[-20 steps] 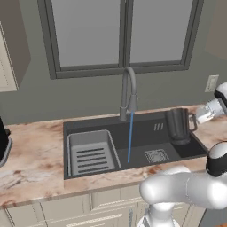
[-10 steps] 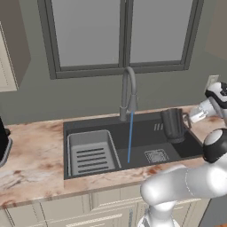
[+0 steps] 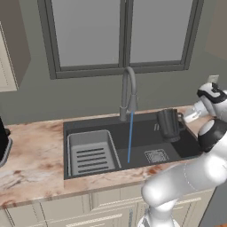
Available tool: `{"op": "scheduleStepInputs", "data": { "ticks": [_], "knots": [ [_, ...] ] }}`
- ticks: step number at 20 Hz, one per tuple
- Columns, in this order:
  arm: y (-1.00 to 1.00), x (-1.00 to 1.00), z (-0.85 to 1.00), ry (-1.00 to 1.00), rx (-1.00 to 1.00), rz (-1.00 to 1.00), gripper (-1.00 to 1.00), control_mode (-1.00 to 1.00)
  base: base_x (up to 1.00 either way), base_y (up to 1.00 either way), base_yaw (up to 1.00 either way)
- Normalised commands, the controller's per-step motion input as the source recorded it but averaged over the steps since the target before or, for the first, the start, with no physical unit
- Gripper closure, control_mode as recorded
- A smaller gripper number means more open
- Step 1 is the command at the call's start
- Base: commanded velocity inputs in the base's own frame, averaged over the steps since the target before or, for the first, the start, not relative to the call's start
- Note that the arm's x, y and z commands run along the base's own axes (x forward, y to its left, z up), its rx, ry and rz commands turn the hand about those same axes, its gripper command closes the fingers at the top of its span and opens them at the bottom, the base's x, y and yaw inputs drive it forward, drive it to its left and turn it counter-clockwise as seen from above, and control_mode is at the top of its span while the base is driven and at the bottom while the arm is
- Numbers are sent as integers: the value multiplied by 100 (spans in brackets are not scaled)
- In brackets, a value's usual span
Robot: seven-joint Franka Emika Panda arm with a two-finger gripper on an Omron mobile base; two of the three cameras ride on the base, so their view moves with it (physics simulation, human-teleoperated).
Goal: Turn on the sink faucet and place the jug under the water for a few seconds to fill it up.
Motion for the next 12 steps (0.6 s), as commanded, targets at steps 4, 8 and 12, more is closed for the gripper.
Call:
{"op": "scheduleStepInputs", "data": {
  "ticks": [4,8,12],
  "knots": [
    [30,34,-7,0,-6,1,100,-100,0,0,0],
    [36,24,-11,0,-8,2,100,-100,0,0,0],
    [33,6,-4,-1,-6,2,100,-100,0,0,0]
  ]
}}
